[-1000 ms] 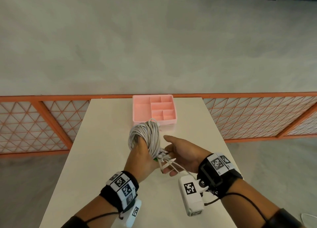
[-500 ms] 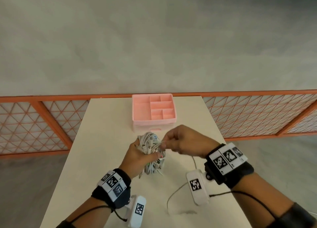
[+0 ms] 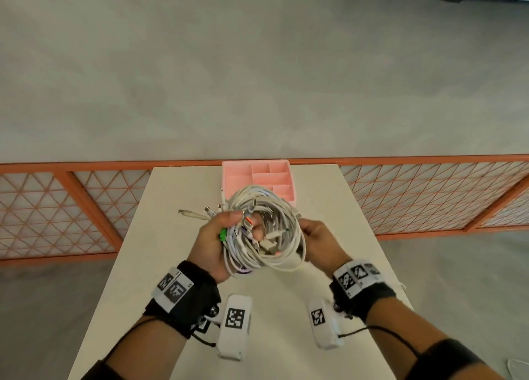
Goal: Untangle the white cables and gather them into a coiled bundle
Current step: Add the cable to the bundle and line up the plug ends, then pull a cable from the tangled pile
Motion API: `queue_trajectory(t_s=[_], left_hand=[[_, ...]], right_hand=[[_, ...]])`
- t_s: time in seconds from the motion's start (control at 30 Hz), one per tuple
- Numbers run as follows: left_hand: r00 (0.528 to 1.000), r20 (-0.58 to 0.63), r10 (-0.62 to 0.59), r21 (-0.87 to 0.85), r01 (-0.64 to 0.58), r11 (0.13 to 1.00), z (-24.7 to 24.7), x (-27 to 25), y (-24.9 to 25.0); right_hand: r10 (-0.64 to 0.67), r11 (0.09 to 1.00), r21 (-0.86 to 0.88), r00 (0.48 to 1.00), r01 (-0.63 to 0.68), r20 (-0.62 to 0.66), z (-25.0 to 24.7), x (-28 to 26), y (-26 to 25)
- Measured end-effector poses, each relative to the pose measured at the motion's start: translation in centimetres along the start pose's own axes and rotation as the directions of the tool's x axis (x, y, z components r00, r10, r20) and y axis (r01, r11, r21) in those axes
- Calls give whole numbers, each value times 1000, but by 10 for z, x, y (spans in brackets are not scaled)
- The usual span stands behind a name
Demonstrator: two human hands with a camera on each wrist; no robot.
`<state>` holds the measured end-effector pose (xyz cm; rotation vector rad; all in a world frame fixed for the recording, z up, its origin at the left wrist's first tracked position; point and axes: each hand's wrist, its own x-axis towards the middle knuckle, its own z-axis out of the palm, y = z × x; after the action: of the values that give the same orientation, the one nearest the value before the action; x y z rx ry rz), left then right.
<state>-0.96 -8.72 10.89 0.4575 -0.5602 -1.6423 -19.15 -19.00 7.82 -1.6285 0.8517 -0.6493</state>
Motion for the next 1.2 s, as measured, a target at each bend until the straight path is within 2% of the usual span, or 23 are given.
queue_trajectory(t_s=[0.13, 0.2, 0.27, 0.33, 0.4, 0.47, 0.53, 0.6, 0.67, 0.73, 0.87, 1.03, 1.2], left_hand=[[976, -153, 156, 91, -143, 986, 2, 11, 7], [933, -273, 234, 152, -199, 968, -2, 16, 7], [869, -371, 328, 275, -235, 932, -8, 19, 4], [801, -406, 441, 470, -231, 852, -14, 20, 0], [765, -365, 531, 667, -183, 722, -18, 18, -7], [769, -324, 551, 754, -141, 641, -23, 15, -14], [795, -301, 527, 776, -117, 620, -27, 12, -21], [830, -279, 483, 785, -93, 613, -31, 10, -27], [862, -268, 430, 763, -83, 641, -34, 8, -33], [880, -287, 378, 687, -86, 722, -34, 5, -37], [913, -355, 200, 471, -10, 882, -25, -2, -42], [923, -383, 41, 294, 79, 953, -21, -4, -44], [960, -278, -46, 167, 96, 981, -20, -4, -42]], right_hand=[[5, 998, -69, 999, -2, 35, 33, -24, 24], [20, 985, -171, 995, -3, 96, 41, -34, 30], [-5, 946, -319, 984, 62, 177, 46, -43, 27], [-22, 887, -440, 963, 143, 270, 48, -47, 14], [-3, 804, -556, 936, 211, 351, 47, -47, -2], [27, 696, -659, 906, 287, 423, 43, -45, -19], [58, 599, -716, 873, 358, 484, 38, -43, -38], [92, 575, -727, 853, 375, 513, 31, -39, -59], [93, 663, -663, 841, 347, 533, 21, -33, -79], [52, 757, -572, 843, 317, 536, 11, -24, -93], [9, 874, -430, 878, 225, 478, -3, -1, -98], [-96, 954, -243, 945, 178, 313, -13, 17, -87], [-123, 971, -171, 959, 170, 255, -11, 26, -77]])
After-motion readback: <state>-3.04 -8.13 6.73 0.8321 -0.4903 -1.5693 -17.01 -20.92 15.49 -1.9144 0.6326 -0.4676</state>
